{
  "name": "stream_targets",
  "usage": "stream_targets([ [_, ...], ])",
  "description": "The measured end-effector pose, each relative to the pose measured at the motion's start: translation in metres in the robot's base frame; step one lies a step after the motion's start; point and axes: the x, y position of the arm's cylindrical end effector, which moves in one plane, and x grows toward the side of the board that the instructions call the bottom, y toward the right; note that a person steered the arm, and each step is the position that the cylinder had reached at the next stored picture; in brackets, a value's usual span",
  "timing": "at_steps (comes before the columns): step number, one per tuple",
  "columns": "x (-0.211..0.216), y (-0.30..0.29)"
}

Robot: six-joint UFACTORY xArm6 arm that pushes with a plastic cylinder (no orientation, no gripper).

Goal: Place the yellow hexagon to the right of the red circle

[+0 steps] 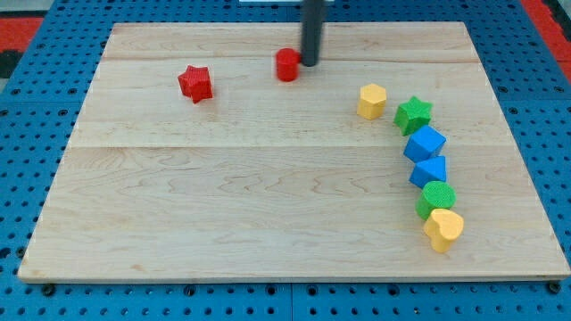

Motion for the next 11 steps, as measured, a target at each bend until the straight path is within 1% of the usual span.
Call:
stream_targets([
  [1, 0.031, -0.061],
  [2, 0.006, -0.029],
  [3, -0.009, -0.019],
  [4, -0.006, 0.096],
  [5, 0.043, 0.166],
  [6, 0.086, 0.156],
  [7, 0.106, 0.095],
  [8, 0.107, 0.018],
  [9, 0.079, 0.005],
  [10, 0.078, 0.022],
  [11, 0.069, 0.018],
])
